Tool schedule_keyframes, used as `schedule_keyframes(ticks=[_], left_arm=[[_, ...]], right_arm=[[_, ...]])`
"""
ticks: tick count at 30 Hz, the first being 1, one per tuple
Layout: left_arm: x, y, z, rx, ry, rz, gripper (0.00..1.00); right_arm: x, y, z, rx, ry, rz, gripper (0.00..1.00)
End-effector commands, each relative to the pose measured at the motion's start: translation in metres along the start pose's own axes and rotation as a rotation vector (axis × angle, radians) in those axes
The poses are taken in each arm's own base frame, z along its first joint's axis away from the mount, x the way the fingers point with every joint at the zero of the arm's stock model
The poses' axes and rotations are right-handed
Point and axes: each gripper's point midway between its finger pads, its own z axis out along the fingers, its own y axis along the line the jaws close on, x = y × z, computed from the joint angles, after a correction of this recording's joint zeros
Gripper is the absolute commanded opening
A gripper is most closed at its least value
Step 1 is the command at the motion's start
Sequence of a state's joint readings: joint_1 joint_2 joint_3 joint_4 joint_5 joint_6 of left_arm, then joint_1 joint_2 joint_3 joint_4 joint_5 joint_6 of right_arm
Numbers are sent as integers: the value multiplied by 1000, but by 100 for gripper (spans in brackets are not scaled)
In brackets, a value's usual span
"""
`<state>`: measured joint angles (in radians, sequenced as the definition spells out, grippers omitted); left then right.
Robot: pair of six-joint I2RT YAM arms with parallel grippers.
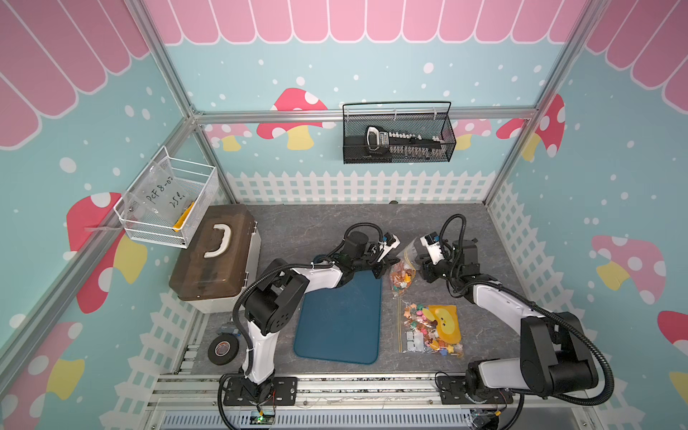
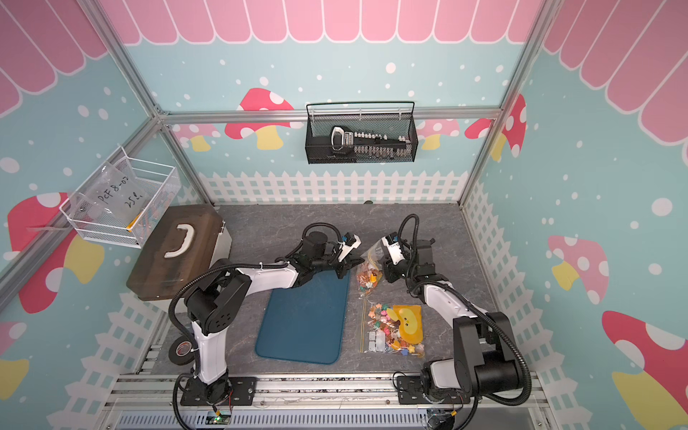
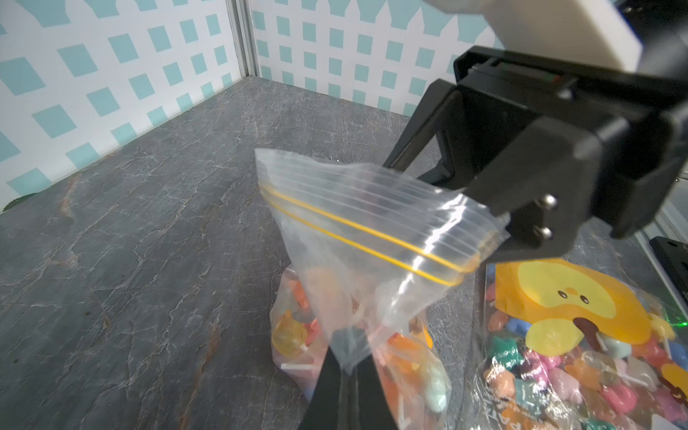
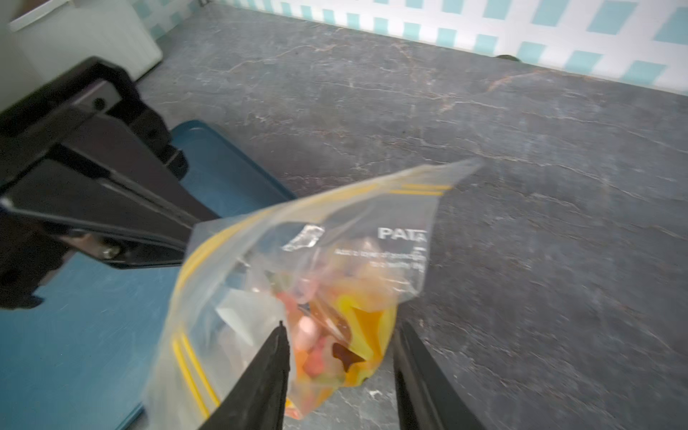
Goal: Pour candies out of the ziploc bag
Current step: Open the ziploc bag at the center of the board.
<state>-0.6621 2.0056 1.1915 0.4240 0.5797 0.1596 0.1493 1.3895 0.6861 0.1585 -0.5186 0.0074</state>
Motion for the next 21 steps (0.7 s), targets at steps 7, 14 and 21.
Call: schedule_keyframes(ticks=[7, 14, 21], left_arm=[[-24, -6, -2, 11, -45, 39, 4], [-26, -8, -3, 14, -43, 48, 4], [-25, -9, -2, 16, -40, 50, 4]], right_arm=[[-14, 26, 22, -103, -10, -2, 61], [-9, 11, 28, -31, 19, 24, 81], [-12, 11, 38, -58, 22, 61, 83]])
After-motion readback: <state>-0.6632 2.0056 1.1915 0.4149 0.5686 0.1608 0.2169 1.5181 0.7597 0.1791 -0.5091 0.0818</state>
